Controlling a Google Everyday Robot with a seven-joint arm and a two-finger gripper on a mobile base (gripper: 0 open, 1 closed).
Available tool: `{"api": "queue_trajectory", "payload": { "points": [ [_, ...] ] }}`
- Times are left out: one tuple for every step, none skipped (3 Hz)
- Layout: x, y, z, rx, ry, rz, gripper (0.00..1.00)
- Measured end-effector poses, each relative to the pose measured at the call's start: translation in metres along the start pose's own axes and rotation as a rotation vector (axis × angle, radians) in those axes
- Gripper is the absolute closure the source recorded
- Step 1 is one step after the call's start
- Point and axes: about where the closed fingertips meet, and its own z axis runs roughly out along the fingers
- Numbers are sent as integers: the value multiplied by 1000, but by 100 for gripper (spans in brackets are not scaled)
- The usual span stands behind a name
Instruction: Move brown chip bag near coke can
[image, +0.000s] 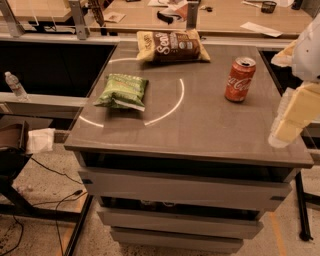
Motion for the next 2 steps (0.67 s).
{"api": "queue_trajectory", "payload": {
  "points": [
    [-3,-26,12,24,-46,42,0],
    [2,-59,30,0,-78,77,0]
  ]
}}
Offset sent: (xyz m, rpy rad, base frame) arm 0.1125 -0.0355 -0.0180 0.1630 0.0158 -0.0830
